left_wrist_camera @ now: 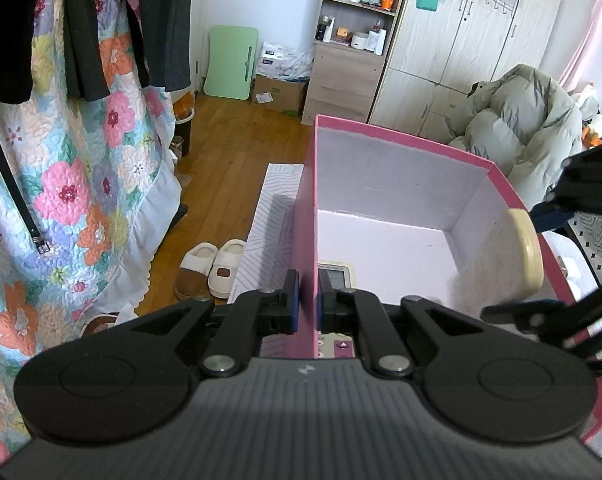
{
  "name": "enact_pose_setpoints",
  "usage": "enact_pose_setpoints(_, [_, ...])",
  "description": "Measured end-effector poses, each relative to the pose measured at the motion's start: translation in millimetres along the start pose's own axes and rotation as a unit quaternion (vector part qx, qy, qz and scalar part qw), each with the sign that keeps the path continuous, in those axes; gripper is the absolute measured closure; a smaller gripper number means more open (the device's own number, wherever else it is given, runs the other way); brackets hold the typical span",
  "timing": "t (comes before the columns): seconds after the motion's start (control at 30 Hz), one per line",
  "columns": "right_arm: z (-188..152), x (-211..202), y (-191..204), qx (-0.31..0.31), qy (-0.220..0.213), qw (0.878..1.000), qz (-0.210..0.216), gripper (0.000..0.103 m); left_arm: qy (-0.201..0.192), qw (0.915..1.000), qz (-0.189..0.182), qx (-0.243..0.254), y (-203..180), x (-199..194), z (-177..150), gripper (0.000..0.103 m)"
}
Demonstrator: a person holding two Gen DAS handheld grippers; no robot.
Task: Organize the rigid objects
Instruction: 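Lift the TCL remote with the right tool and carry it into the box, then open the right tool to drop the TCL remote in the box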
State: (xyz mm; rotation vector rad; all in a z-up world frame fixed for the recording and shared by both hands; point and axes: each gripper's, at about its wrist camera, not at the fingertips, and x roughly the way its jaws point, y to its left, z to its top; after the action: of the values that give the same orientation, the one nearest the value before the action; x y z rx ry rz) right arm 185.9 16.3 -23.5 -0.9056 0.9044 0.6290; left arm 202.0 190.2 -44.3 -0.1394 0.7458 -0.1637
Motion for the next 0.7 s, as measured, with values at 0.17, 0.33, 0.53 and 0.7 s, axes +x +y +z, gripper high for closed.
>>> enact_pose_setpoints(0.17, [-12, -6, -7, 0.020, 0.020, 1.000, 0.002, 0.083, -0.001, 1.0000, -0.004, -0.001, 0, -1, -1, 0.095])
enact_pose_setpoints(0.33, [-14, -2, -11, 0.036, 0.021, 0.999, 0.014, 0.088, 0.000, 1.0000, -0.004, 0.000, 0, 0, -1, 0.095])
enact_pose_setpoints(0.53, [-12, 13, -7, 0.058, 0.010, 0.997, 0.052, 0.095, -0.001, 1.0000, -0.005, -0.001, 1, 0, -1, 0.095])
enact_pose_setpoints(0.7, [-13, 25, -6, 0.092, 0.026, 0.992, 0.081, 0.094, 0.000, 1.0000, -0.007, -0.003, 1, 0, -1, 0.095])
